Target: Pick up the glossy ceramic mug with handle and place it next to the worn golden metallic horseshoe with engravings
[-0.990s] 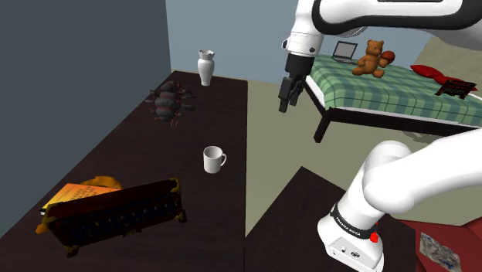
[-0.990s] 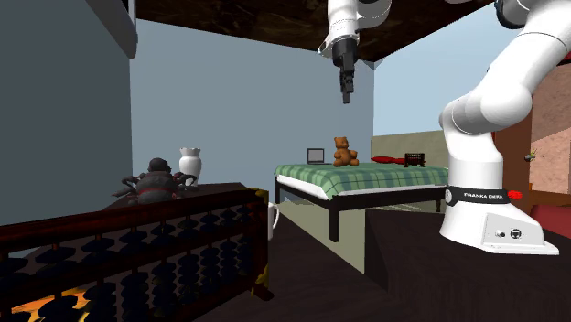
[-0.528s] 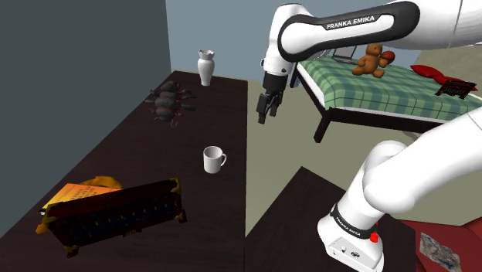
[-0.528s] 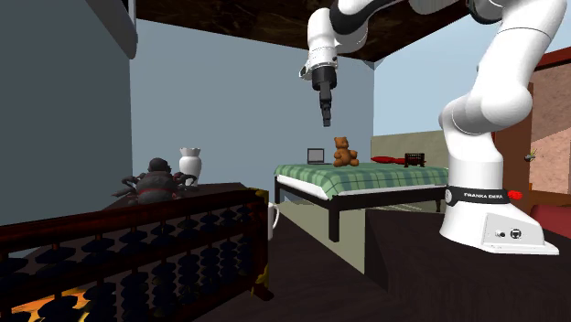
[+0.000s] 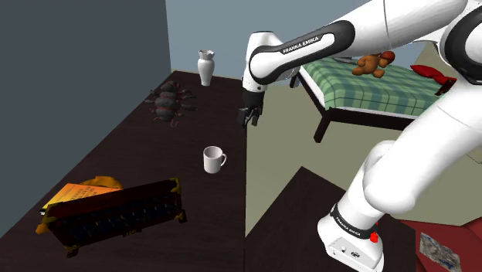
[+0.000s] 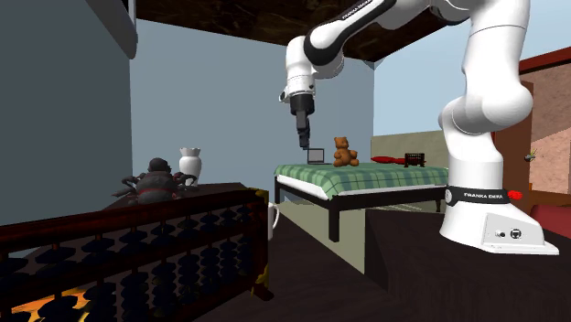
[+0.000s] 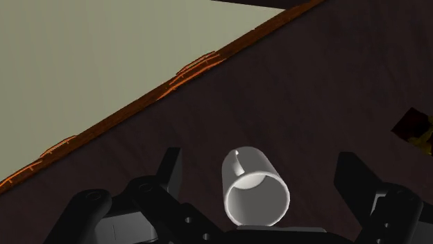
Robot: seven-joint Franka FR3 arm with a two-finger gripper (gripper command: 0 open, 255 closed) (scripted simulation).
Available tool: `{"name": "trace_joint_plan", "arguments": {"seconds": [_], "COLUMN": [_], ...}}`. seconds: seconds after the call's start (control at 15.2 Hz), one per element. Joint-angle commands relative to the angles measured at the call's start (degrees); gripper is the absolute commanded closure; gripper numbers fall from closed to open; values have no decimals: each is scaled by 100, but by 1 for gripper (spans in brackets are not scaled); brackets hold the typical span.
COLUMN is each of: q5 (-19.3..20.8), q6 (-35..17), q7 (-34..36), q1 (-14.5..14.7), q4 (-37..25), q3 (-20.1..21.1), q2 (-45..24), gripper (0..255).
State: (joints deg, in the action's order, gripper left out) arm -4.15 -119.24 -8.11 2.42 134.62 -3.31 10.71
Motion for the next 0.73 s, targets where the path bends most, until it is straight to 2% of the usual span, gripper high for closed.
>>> {"name": "trace_joint_plan", "arguments": {"seconds": [0.0, 0.66], "q5": [-32, -107], "q6": [-322, -1281], "q7": [11, -67], "q1": [37, 81], "q4": [-153, -1399], "q3": [31, 90], "q2": [-471, -2703], "gripper": [0, 0]}}
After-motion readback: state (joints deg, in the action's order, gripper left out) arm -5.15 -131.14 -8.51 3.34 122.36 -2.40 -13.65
